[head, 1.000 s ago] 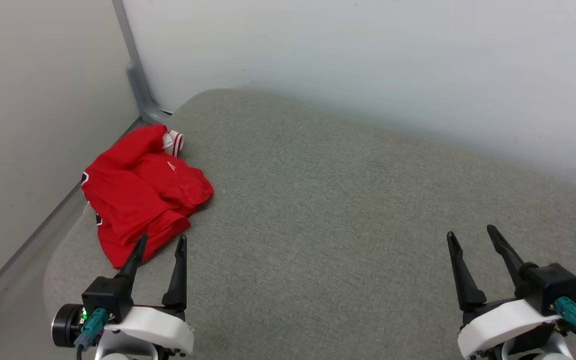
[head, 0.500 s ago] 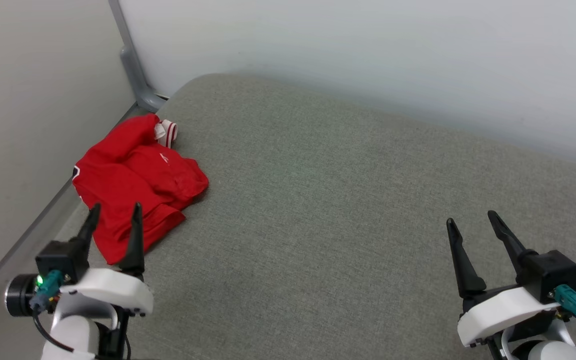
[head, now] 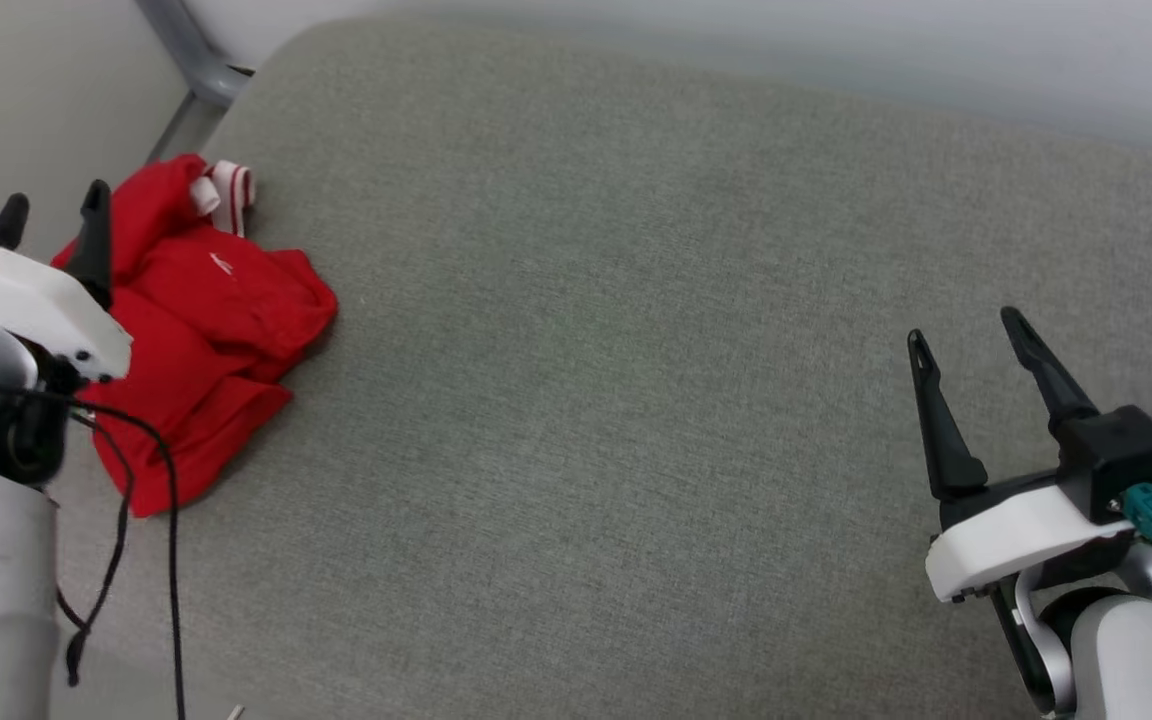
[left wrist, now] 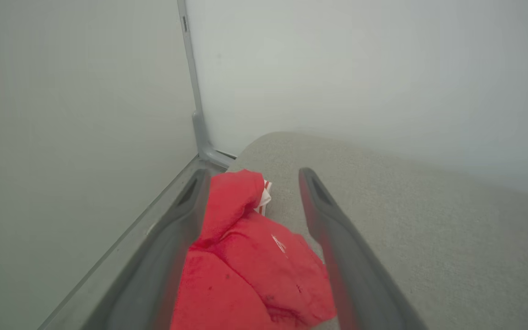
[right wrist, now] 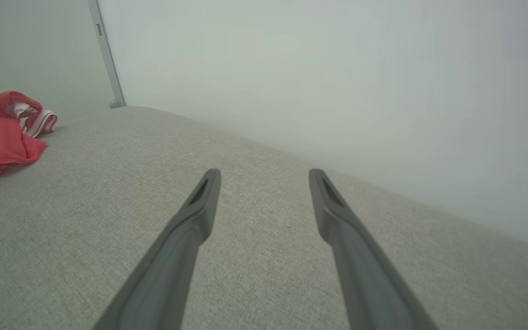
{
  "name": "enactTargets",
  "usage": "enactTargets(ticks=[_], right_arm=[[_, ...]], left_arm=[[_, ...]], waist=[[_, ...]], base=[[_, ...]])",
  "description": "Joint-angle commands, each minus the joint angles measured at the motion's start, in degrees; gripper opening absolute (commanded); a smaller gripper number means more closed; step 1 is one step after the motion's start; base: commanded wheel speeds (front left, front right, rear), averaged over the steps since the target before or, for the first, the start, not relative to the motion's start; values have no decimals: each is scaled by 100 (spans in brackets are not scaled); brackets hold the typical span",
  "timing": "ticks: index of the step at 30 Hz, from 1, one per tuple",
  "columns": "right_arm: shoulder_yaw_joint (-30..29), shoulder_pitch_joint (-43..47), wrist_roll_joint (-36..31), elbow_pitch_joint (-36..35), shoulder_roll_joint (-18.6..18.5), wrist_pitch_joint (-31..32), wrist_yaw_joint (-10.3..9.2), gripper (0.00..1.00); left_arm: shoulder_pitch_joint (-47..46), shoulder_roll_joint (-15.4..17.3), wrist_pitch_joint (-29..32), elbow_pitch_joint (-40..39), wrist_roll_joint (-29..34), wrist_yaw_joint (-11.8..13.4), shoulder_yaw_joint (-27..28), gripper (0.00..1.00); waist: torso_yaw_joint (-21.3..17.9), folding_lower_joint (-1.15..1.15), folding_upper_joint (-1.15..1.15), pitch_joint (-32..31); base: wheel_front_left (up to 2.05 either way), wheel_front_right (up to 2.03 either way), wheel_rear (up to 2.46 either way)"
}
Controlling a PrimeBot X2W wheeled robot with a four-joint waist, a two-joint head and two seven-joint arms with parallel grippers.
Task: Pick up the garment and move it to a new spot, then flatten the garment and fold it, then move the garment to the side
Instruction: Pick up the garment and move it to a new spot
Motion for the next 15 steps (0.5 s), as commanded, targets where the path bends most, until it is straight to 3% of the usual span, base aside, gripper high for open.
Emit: enactTargets(ticks=[1,9,15], right_arm=[[11,-134,-74,-56,-5,16,-2,100],[78,-422,-155,-77,-5,49,-2,100],[157,-593,-162,-75,-4,58,-2,100]], left_arm=[[-217,141,219,153,-119,-11,-60,100],[-968,869,1752,1306,-787,-6,-168,100],[-1098,903,2600,2097,-1108,28,-84,100]], waist=[[-191,-1,0,348],[-480,-1,0,928],[-654,-1,0,1209]], base=[[0,0,0],[0,0,0],[0,0,0]])
